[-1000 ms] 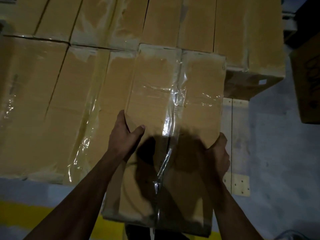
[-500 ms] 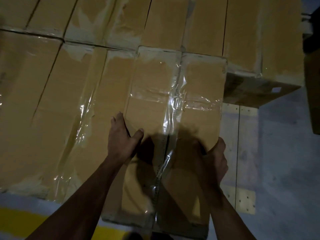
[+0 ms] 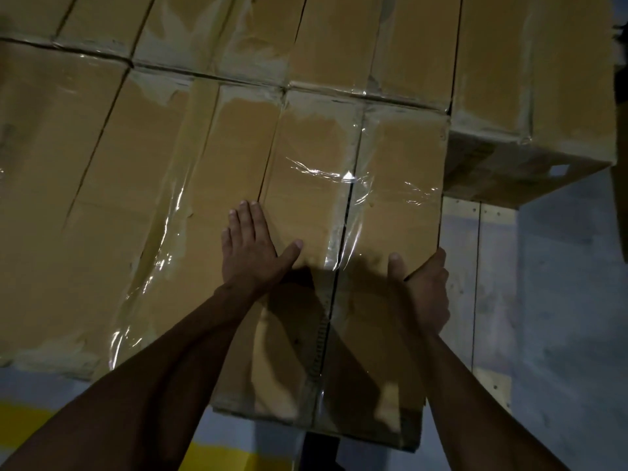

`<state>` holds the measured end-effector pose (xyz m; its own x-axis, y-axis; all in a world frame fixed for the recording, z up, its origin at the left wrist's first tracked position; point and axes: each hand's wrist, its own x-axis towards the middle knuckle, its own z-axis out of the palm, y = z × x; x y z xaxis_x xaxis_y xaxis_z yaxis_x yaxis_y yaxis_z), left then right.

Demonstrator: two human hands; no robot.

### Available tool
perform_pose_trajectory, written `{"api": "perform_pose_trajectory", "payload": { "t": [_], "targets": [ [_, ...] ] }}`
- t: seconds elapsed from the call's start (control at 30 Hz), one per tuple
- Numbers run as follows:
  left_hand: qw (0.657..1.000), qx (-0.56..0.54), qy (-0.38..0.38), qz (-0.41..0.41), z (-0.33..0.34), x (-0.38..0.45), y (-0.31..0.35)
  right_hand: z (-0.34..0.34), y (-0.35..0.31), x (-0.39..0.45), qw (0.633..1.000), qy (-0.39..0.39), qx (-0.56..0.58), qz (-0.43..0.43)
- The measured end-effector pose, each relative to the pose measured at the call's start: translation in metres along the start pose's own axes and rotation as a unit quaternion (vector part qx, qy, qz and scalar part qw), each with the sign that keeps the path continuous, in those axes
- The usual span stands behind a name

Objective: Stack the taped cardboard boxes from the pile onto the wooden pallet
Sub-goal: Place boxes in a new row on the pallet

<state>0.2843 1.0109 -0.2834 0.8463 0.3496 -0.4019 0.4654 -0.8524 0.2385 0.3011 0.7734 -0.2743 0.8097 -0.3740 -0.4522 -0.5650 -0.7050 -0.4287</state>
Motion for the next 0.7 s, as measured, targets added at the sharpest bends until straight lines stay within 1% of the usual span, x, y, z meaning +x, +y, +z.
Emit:
{"api": "perform_pose_trajectory", "payload": {
  "t": [0.1,0.17,0.23,0.33,0.43,0.57,0.7],
  "targets": [
    [0.999,0.024,-0.028,0.014,-0.008,-0.007,-0.004,0.002,0.006,-0.009,0.999,0.015,-0.031,-0.036],
    [0.998,0.045,-0.034,0.038,-0.012,-0.019,-0.013,0.002,0.014,-0.019,0.993,0.021,-0.08,-0.079],
    [0.994,0.071,-0.052,0.063,-0.013,-0.044,-0.024,0.002,0.027,-0.04,0.984,-0.003,-0.138,-0.113],
    [0.987,0.102,-0.082,0.093,-0.006,-0.086,-0.046,0.0,0.05,-0.076,0.97,-0.048,-0.193,-0.141],
    [0.981,0.119,-0.1,0.115,0.0,-0.126,-0.073,-0.005,0.071,-0.112,0.947,-0.083,-0.259,-0.171],
    [0.967,0.165,-0.126,0.15,0.004,-0.166,-0.103,-0.009,0.094,-0.149,0.935,-0.106,-0.282,-0.186],
    [0.956,0.175,-0.145,0.183,0.005,-0.186,-0.123,-0.005,0.11,-0.173,0.917,-0.14,-0.318,-0.196]
  ]
}}
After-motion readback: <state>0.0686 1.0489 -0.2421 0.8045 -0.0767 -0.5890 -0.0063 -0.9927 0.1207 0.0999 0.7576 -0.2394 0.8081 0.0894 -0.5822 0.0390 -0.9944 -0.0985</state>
